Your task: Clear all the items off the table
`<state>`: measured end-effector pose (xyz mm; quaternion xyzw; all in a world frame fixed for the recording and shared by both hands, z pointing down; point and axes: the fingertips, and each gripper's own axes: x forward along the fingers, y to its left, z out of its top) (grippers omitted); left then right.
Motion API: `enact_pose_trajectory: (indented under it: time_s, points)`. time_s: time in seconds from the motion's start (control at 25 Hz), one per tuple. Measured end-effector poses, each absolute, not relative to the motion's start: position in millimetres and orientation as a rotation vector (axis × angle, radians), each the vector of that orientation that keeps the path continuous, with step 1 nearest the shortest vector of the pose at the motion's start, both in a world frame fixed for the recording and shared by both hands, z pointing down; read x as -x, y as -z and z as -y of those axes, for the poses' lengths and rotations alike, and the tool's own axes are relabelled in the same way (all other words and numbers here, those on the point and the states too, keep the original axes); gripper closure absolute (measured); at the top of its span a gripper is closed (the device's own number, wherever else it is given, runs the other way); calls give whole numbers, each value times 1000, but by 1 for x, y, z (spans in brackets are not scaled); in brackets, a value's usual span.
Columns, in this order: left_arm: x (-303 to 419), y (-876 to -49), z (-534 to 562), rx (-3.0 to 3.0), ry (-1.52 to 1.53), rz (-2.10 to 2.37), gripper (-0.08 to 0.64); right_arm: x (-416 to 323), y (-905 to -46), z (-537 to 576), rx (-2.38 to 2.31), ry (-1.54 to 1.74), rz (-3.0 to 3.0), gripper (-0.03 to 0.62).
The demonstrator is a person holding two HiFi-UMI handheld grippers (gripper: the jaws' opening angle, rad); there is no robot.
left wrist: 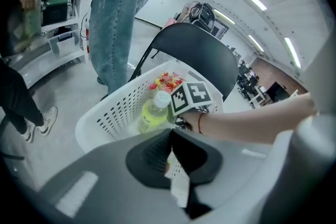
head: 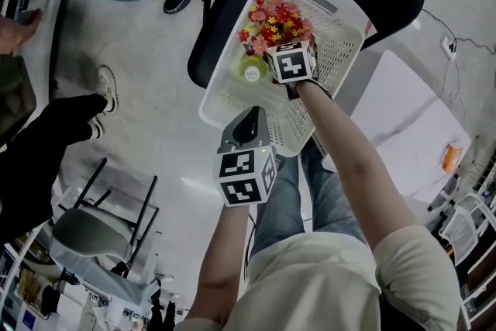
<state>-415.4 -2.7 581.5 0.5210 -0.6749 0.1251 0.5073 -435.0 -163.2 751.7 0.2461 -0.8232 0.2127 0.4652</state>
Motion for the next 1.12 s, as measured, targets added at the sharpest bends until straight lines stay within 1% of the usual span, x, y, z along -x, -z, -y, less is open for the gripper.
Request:
enact_pose_trajectory:
  time_s: [0.64,1.12]
  points:
    - [404,-559,-6,-1260,-311,1652,552,419,-699,159,-665,-532,2053,71]
    - [390,-530,-17,-1275,-324,1679,552,408,-632,149,-703,-554,2126,71]
